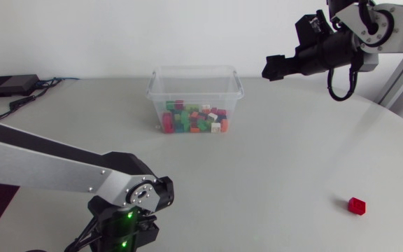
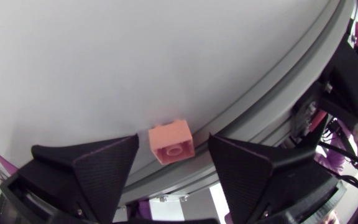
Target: Place the duplo bricks in the container
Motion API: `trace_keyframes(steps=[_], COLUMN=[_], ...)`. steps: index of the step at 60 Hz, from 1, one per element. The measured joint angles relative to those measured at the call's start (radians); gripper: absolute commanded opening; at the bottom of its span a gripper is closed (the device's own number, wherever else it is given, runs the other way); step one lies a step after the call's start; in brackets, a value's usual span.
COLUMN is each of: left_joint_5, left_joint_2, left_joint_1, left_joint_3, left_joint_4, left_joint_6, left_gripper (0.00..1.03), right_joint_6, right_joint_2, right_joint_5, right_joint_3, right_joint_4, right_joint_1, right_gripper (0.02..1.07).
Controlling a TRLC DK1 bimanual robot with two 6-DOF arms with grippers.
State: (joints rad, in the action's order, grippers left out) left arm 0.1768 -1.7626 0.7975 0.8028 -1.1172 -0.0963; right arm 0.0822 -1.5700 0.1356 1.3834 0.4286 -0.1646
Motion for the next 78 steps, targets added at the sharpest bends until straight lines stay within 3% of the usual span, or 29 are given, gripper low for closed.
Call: trace_keyframes(steps=[4, 16, 19, 42, 67, 78], left_joint_5=[0.000, 0.002, 0.002, 0.025, 0.024, 0.024], left_joint_2=[-0.009, -0.011, -0.011, 0.003, 0.138, 0.187], left_joint_1=[-0.010, -0.018, -0.019, -0.084, -0.184, -0.216], left_joint_3=[-0.006, -0.006, -0.006, 0.005, 0.069, 0.114], left_joint_4=[0.001, 0.003, 0.000, 0.014, 0.136, 0.208], left_joint_6=[0.000, 0.000, 0.000, -0.001, -0.009, -0.009], left_gripper=[0.58, 0.10, 0.04, 0.03, 0.03, 0.03], right_joint_6=[0.005, 0.031, 0.038, 0.114, 0.238, 0.248], right_joint_2=[0.006, 0.061, 0.082, 0.205, 0.238, 0.238], right_joint_5=[0.011, 0.037, 0.039, 0.045, 0.040, -0.050], right_joint_3=[-0.008, -0.046, -0.060, -0.175, -0.253, -0.269], right_joint_4=[0.001, 0.069, 0.104, 0.263, 0.468, 0.490], right_joint_1=[0.013, 0.043, 0.043, 0.037, 0.118, 0.192], right_gripper=[1.02, 1.02, 1.02, 1.02, 1.02, 1.02])
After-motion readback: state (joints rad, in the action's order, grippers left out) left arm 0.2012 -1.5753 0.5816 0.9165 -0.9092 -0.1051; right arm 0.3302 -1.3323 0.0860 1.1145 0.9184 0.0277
